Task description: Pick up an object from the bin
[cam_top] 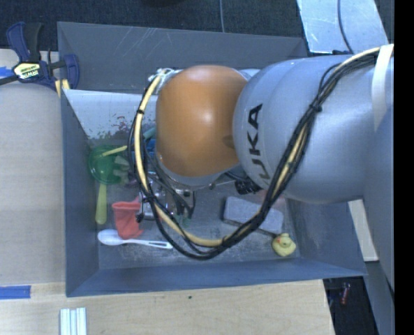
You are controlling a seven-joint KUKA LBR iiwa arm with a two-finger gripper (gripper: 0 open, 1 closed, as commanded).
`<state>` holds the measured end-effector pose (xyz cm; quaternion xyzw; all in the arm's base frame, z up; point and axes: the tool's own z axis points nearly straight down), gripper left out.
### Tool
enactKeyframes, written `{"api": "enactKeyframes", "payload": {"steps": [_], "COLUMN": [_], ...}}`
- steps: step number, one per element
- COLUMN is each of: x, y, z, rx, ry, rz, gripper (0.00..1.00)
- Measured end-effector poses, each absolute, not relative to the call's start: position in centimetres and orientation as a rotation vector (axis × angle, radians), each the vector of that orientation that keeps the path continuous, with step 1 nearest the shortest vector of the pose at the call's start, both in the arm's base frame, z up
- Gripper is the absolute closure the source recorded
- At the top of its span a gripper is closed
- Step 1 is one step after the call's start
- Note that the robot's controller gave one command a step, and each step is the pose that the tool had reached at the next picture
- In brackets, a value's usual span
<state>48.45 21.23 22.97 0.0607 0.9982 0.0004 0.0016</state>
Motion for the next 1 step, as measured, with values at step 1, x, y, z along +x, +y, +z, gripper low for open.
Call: {"api": "enactKeyframes", "payload": {"steps": [1], "x": [48.53], "y": [21.25], "z": [24.31], "rx": [0.19], "ry": [3.128], "rz": [0.005], "gripper": [1.0]}}
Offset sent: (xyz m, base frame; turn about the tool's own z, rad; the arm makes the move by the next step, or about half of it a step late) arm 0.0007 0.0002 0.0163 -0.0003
